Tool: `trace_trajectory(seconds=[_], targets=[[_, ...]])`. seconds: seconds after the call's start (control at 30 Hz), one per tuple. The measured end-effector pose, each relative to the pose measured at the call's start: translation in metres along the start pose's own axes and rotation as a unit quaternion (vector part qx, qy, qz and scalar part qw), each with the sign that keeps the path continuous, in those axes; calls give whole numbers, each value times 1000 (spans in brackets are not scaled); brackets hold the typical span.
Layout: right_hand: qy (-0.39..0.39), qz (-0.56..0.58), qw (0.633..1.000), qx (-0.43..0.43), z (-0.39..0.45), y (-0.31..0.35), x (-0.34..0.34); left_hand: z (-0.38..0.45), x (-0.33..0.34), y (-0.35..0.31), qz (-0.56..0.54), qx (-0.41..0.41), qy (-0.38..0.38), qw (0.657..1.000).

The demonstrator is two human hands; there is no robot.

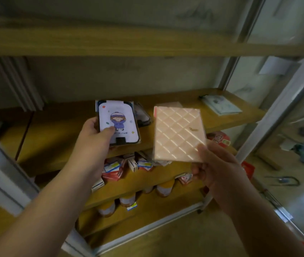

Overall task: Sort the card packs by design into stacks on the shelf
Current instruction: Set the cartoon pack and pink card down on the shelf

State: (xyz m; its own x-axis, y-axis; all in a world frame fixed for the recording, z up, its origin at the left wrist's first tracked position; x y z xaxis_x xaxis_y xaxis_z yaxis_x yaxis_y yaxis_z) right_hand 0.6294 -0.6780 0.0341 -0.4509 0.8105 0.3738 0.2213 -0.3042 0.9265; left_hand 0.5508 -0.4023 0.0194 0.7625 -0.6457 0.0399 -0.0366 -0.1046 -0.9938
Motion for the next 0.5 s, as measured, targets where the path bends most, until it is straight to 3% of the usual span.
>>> trace_trajectory(seconds=[0.33,0.5], targets=[[7,17,1000,23,63,-8,-28,76,55,4,193,72,-31,978],[36,-9,999,37,92,-7,-39,100,85,-6,379,127,-31,916]])
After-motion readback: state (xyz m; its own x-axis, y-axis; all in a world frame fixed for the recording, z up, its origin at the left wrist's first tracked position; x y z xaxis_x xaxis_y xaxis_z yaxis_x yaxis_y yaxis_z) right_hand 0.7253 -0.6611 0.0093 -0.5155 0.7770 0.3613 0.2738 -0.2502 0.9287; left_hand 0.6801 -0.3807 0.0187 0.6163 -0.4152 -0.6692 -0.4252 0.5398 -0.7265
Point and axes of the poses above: each hand's wrist, its own z-axis towards the middle knuckle, its own x-axis out of the palm, y = z × x, the point moved 6 cm from there along z, towards the middle knuckle, and after that the axes turned 6 degrees about z, right-handed, at the moved point
